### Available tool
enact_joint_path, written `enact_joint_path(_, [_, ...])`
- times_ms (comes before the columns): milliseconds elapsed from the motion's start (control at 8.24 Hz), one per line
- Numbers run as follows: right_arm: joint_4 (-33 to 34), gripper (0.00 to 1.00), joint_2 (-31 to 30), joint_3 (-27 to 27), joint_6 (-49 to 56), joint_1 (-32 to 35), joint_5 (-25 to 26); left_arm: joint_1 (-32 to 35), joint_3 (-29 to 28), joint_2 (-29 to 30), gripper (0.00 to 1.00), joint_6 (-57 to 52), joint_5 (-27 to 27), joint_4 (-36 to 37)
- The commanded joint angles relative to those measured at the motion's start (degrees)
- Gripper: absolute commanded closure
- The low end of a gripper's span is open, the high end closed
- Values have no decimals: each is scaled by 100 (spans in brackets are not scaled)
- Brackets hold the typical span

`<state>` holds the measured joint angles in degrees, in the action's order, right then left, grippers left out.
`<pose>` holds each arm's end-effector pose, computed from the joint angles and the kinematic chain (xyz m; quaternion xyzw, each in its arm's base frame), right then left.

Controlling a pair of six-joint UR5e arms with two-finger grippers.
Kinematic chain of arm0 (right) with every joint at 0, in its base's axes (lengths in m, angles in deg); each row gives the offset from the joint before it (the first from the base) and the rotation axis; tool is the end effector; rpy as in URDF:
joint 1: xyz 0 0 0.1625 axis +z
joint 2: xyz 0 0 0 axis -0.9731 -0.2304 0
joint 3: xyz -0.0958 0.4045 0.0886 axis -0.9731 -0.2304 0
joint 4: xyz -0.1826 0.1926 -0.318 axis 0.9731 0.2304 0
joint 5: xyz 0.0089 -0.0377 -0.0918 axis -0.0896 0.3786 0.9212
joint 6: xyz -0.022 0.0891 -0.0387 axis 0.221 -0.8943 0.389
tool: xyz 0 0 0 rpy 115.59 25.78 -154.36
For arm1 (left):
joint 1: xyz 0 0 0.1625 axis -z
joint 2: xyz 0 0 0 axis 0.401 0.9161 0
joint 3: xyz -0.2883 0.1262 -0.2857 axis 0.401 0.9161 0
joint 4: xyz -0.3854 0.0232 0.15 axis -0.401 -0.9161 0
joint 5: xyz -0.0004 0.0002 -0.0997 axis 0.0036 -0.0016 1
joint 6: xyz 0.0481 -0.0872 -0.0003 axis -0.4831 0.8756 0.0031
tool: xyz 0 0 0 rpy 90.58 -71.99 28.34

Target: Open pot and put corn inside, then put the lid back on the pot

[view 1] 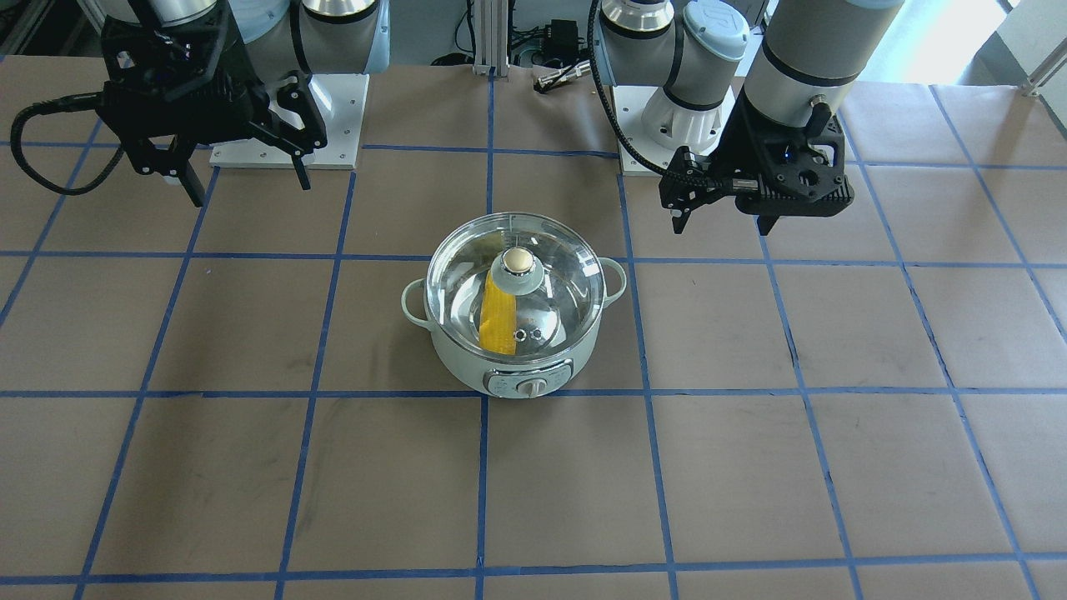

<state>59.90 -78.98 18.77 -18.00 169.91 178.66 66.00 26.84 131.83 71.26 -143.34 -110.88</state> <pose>0.1624 -0.4854 0.5424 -0.1188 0.9909 -0.0632 0.0033 -0.1288 -0.4900 0.4804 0.0044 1.0000 -0.0019 0.0071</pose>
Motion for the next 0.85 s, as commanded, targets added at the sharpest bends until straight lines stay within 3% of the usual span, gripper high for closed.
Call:
enact_joint_path(0, [22, 0, 22, 18, 113, -15, 3, -8, 19, 6, 0, 0, 11, 11])
enact_joint_path(729, [13, 0, 39, 62, 113, -33, 3, 1, 63, 6, 0, 0, 2, 11])
